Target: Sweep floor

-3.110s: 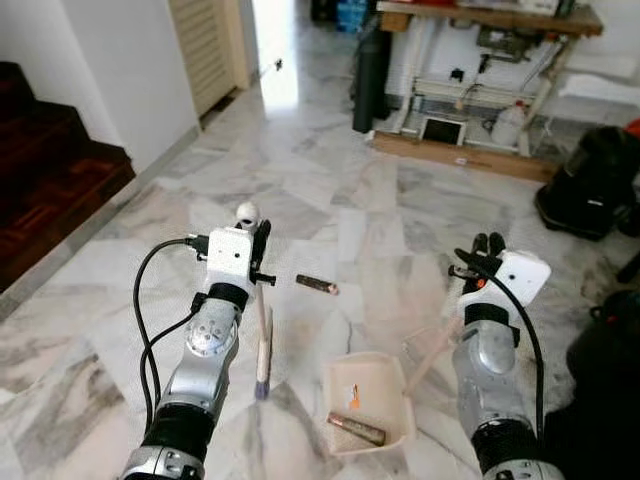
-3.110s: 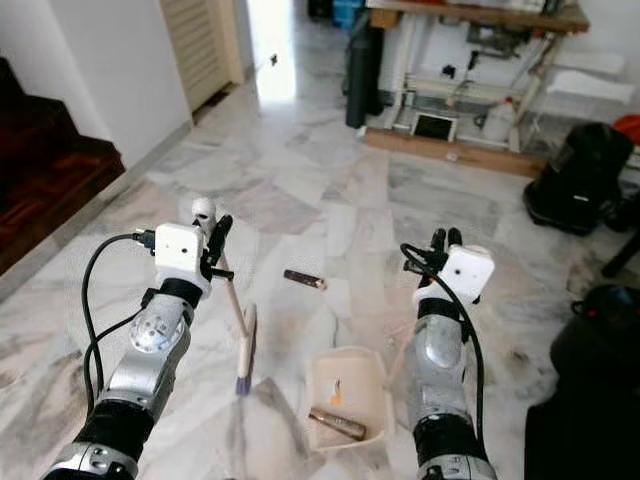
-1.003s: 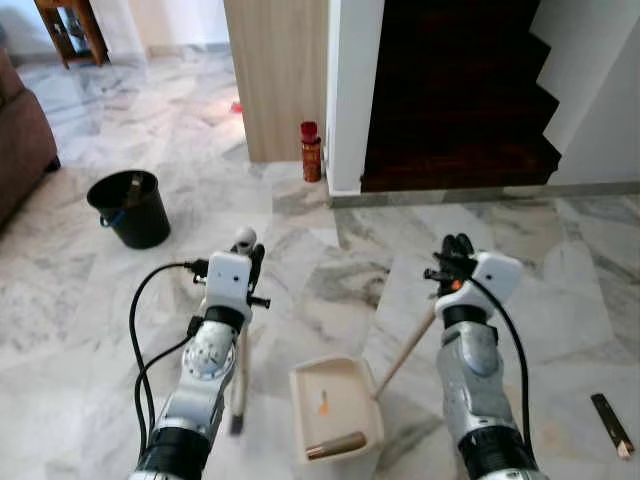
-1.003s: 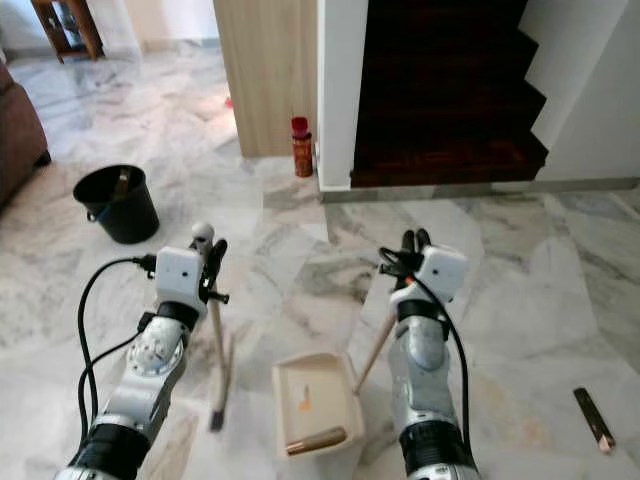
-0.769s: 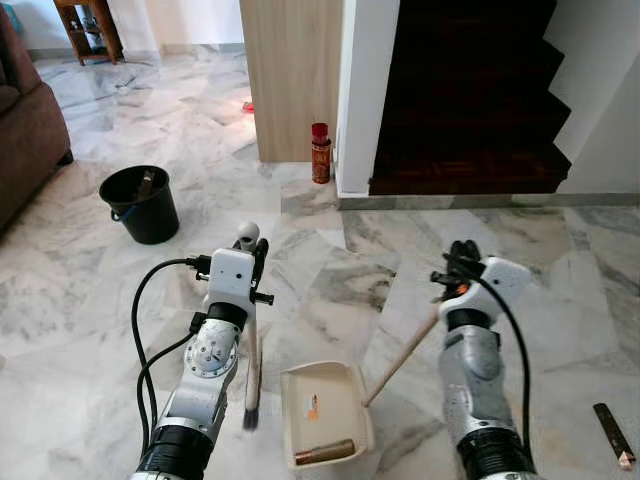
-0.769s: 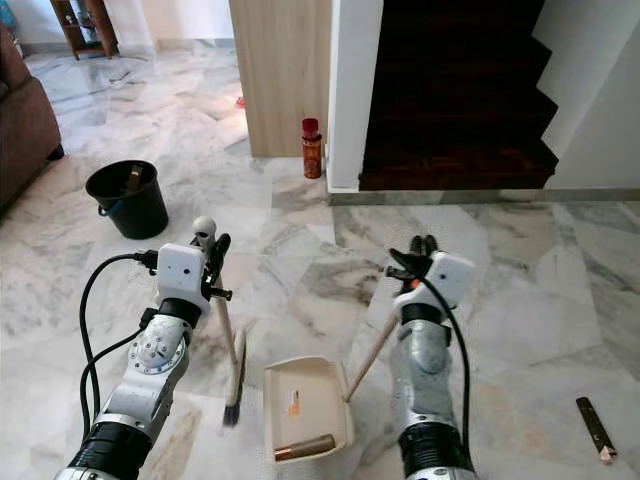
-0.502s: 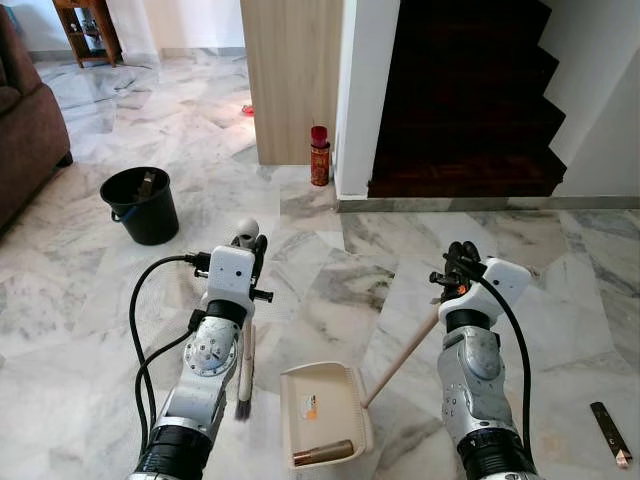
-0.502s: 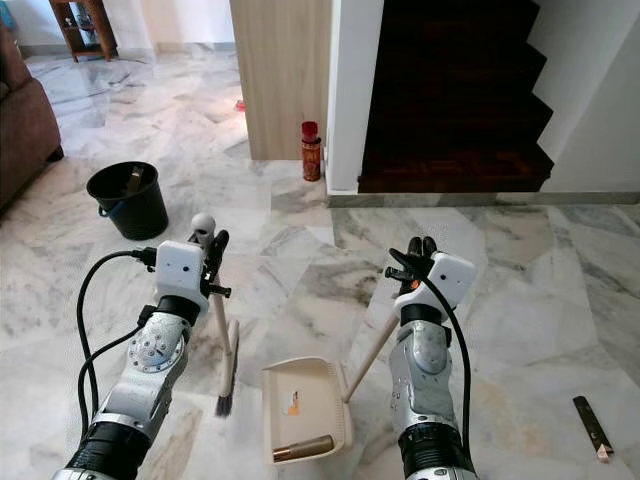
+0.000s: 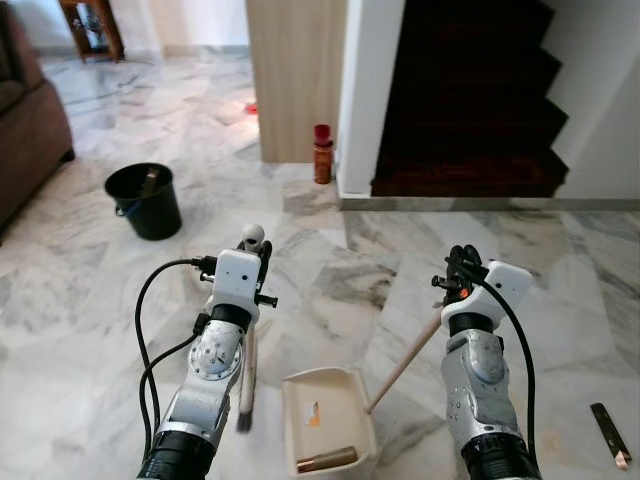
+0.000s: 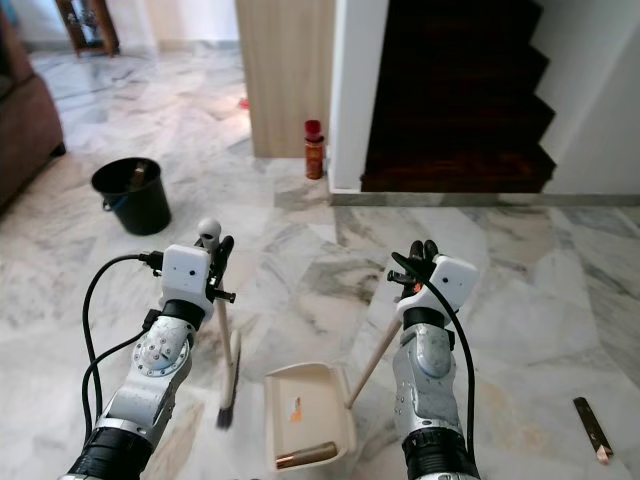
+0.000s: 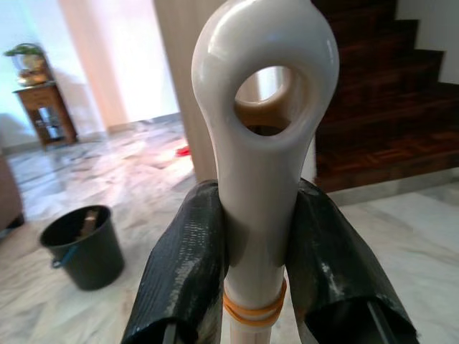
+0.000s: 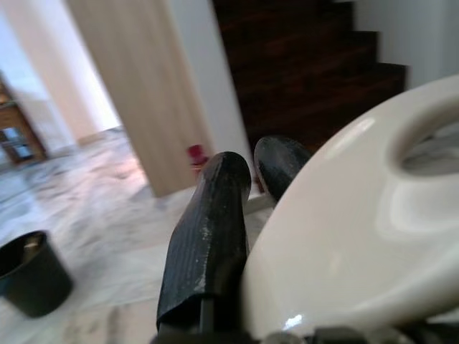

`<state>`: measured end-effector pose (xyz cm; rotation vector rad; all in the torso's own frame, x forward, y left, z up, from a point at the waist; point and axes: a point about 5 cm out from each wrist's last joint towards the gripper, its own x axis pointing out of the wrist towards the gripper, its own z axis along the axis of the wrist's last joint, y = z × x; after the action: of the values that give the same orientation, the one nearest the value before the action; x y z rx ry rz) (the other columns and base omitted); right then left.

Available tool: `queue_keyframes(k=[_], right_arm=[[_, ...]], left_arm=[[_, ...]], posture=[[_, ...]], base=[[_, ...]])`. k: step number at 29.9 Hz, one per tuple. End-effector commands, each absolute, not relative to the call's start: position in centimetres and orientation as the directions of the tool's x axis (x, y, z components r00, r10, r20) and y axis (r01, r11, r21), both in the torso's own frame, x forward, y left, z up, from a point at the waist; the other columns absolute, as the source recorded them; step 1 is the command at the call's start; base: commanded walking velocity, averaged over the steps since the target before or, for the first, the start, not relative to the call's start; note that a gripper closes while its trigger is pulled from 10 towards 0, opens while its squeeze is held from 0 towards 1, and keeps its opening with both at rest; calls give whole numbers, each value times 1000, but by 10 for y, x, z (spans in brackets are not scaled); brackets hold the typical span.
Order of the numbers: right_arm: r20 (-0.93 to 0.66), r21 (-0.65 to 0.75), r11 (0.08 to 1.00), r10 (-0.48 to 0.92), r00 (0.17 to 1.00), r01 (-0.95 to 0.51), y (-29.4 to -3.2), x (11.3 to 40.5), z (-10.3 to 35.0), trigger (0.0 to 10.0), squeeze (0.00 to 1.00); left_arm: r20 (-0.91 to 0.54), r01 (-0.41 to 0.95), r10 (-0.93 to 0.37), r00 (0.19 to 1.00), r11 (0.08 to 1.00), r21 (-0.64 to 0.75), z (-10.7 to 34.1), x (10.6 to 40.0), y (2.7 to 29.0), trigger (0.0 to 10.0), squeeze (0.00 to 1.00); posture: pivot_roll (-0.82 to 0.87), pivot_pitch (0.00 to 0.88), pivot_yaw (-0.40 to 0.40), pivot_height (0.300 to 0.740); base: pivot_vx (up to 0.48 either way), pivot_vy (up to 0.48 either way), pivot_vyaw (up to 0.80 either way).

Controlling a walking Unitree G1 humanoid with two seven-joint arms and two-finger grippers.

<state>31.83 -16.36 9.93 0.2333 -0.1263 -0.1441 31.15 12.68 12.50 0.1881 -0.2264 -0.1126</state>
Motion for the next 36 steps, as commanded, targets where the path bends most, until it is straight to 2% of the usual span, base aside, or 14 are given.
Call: queue_keyframes(k=[1, 5, 15, 24, 32, 36], right_arm=[[167, 257, 960, -159, 973, 112, -164, 320, 113, 10000, 0], [154, 293, 949, -168, 974, 118, -166, 321, 112, 10000, 0], [149, 269, 958, -140, 979, 96, -164, 319, 111, 10000, 0], [146, 267, 961, -111, 983, 69, -161, 318, 110, 10000, 0], [129, 283, 958, -79, 989, 40, -156, 318, 108, 10000, 0], [131, 255, 966, -67, 989, 32, -155, 318, 109, 10000, 0]], left_arm=[[261, 79, -136, 956, 973, 217, 137, 311, 125, 10000, 0], [259, 78, -135, 956, 973, 218, 136, 310, 124, 10000, 0], [260, 80, -138, 956, 972, 222, 136, 309, 123, 10000, 0], [260, 86, -142, 955, 972, 217, 135, 308, 118, 10000, 0], [259, 82, -138, 956, 973, 216, 134, 307, 119, 10000, 0], [266, 67, -124, 956, 975, 213, 136, 307, 119, 10000, 0]], posture=[[22, 0, -5, 740], [25, 0, -7, 740], [19, 0, -9, 740], [15, 0, -13, 740], [23, 0, -18, 740], [28, 0, -20, 740]], base=[[0, 0, 438], [0, 0, 109], [0, 0, 0], [0, 0, 692], [0, 0, 0], [279, 0, 0]])
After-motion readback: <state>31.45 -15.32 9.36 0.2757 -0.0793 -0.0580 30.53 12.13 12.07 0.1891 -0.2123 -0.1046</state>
